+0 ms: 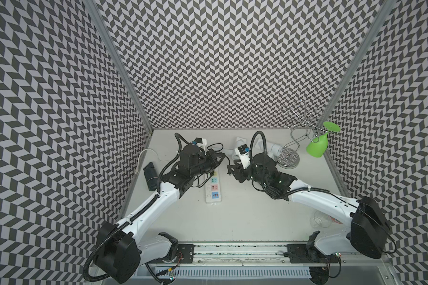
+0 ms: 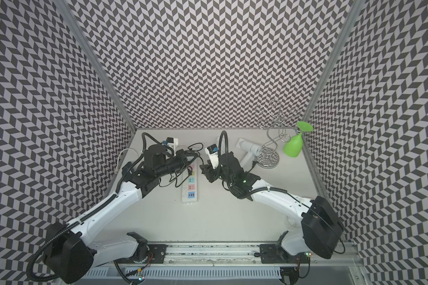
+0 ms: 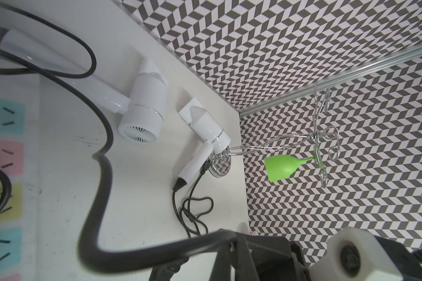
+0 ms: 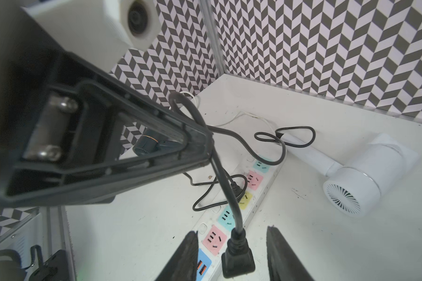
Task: Charge the blow dryers
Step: Pick up the plug from the center of the board.
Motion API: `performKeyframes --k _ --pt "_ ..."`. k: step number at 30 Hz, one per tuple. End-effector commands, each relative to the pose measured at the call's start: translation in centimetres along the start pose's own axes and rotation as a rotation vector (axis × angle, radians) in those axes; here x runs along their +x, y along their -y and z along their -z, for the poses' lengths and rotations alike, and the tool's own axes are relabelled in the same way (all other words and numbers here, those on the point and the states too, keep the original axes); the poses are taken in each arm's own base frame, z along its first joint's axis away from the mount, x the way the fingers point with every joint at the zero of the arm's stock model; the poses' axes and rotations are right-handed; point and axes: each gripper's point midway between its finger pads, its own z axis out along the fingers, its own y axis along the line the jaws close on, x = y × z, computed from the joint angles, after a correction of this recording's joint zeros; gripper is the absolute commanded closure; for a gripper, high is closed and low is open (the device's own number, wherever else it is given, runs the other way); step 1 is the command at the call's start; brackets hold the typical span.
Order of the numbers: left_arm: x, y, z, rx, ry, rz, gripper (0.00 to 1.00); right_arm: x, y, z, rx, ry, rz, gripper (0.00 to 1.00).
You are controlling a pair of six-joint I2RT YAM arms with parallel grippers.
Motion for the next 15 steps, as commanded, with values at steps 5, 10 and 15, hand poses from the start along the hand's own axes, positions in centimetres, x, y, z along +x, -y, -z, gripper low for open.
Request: performKeyframes --k 5,10,15 --pt "-1.0 -0.3 0.5 -0.054 0.068 -0.027 1.0 2.0 1.5 -1.4 0.094 -0.109 -0.039 0.54" --pt "-1.1 -0.5 0.6 -0.063 0.078 -0.026 1.0 2.8 1.0 -2.7 0.078 -0.156 -0.071 0.55" --pt "-1.1 -0.7 0.7 -0.068 0.085 -0.022 1.0 2.4 0.3 -3.2 0.059 -0.141 -0.104 0.54"
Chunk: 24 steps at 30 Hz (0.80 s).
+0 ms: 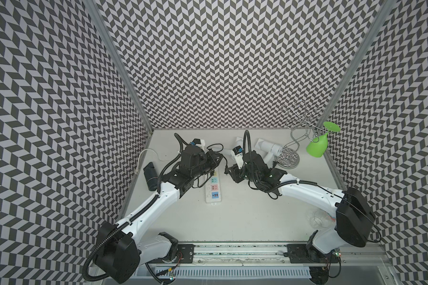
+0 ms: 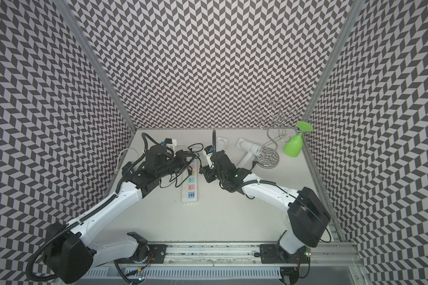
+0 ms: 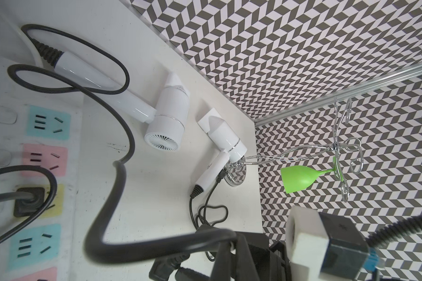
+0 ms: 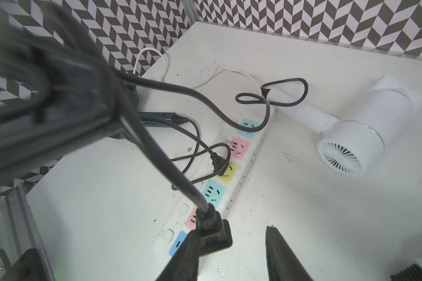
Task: Charge the blow dryers
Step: Pick up the plug from the center of the board.
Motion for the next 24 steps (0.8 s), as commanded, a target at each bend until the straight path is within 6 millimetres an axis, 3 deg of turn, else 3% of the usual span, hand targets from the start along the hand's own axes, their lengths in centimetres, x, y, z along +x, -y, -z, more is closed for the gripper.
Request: performKeyframes --k 1,12,20,24 --pt "-0.5 0.7 0.7 0.012 0.033 -0.013 1.0 -1.6 -1.2 0.0 -0.03 0.044 -0.046 0.52" --pt "-0.4 0.5 0.8 0.007 0.037 -0.007 1.0 -1.4 -2.0 -1.9 0.01 0.02 -0.106 0.52" --pt "-0.4 0.6 0.9 0.01 0.039 -0.006 1.0 -1.3 -1.7 -2.6 0.047 -0.001 -0.106 0.65" --pt "-0.4 0.6 1.0 0.011 0.04 0.0 1.0 -1.2 -1.5 -2.7 0.062 -0.008 -0.105 0.8"
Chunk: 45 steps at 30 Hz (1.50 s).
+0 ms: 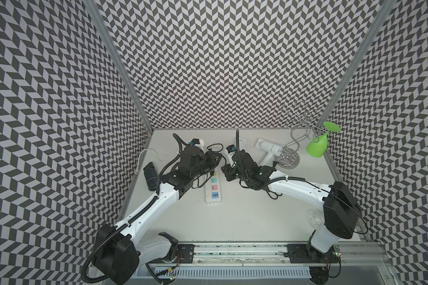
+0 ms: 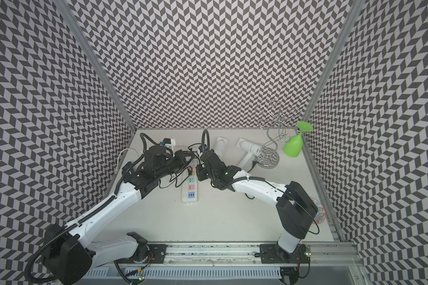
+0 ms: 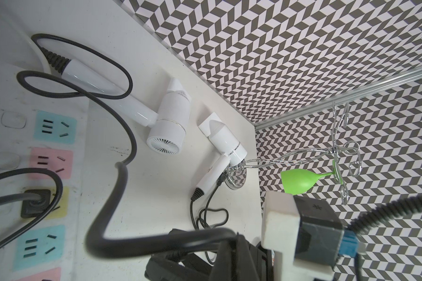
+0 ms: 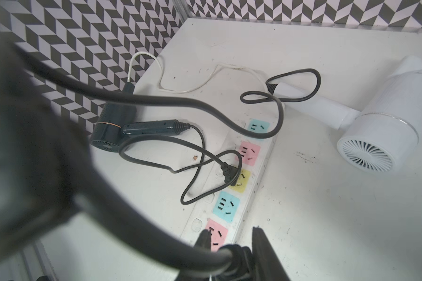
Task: Charge the blow dryers
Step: Pick up the plug from the center of the board.
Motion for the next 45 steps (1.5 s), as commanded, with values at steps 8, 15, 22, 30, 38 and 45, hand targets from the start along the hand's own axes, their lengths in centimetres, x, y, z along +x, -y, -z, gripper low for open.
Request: performKeyframes --k 8,15,22,30,38,45 --pt "0.4 0.7 0.0 0.023 -0.022 0.009 0.84 -0.9 -0.5 0.1 -0.01 0.029 -0.01 0.96" --pt "-0.3 2.0 1.2 0.064 0.008 -0.056 0.08 -1.8 -0.7 1.0 -0.052 0.062 -0.04 0.97" --pt "-0.1 1.5 4.1 0.131 0.053 -0.167 0.01 -3.3 0.5 2.3 -0.164 0.079 -0.108 0.97" --pt "1.2 -0.2 7.2 0.193 0.171 -0.381 0.06 -4.6 1.4 3.4 -0.362 0.068 -0.192 0.97" --pt "5.7 0.1 6.5 0.502 0.041 -0.308 0.08 -5.8 0.4 5.9 -0.566 0.115 -0.182 0.97" --pt "6.0 0.1 10.6 0.864 -0.042 -0.066 0.07 -6.6 -0.2 9.2 -0.706 0.232 -0.122 0.97"
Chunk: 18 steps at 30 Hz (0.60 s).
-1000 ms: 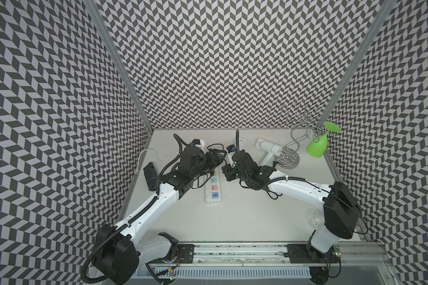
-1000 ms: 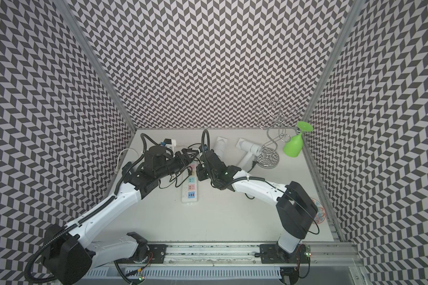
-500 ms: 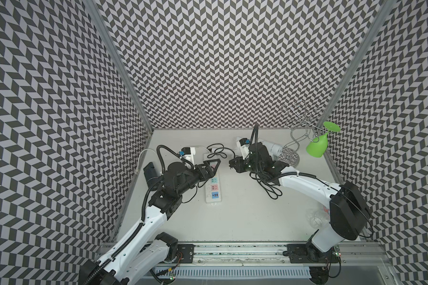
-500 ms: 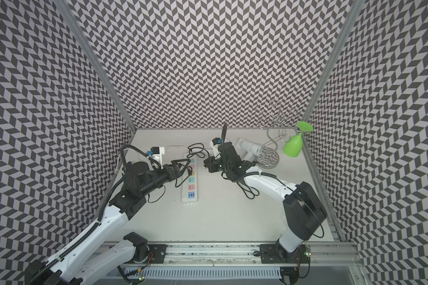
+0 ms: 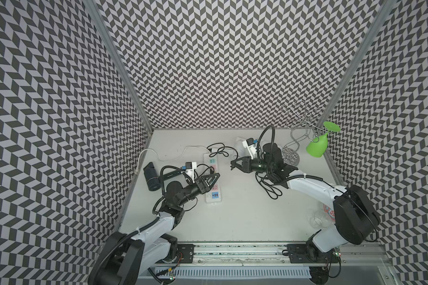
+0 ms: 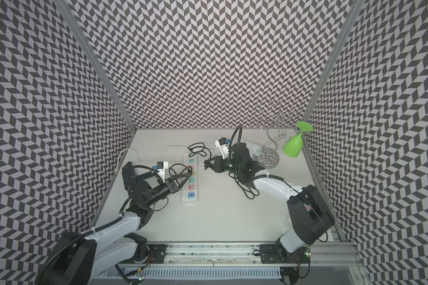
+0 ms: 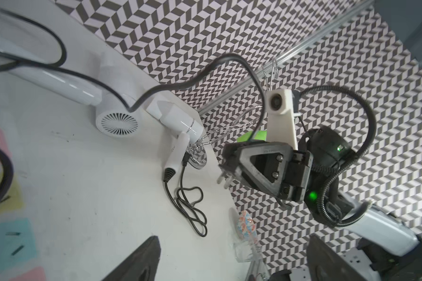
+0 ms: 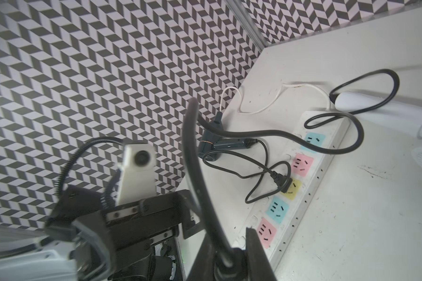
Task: Charge the blow dryers
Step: Pick up the plug from the center of the board.
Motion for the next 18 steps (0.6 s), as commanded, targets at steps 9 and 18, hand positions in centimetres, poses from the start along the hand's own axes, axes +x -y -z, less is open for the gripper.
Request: performKeyframes --k 9,18 --pt "0.7 8.8 2.6 0.424 -0.036 -0.127 0.14 -2.7 -6.2 1.5 -0.291 0.086 0.127 0.97" --pt "0.2 10.1 1.3 0.465 -0.103 0.006 0.22 -3.1 -9.2 3.4 -0.447 0.162 0.149 0.96"
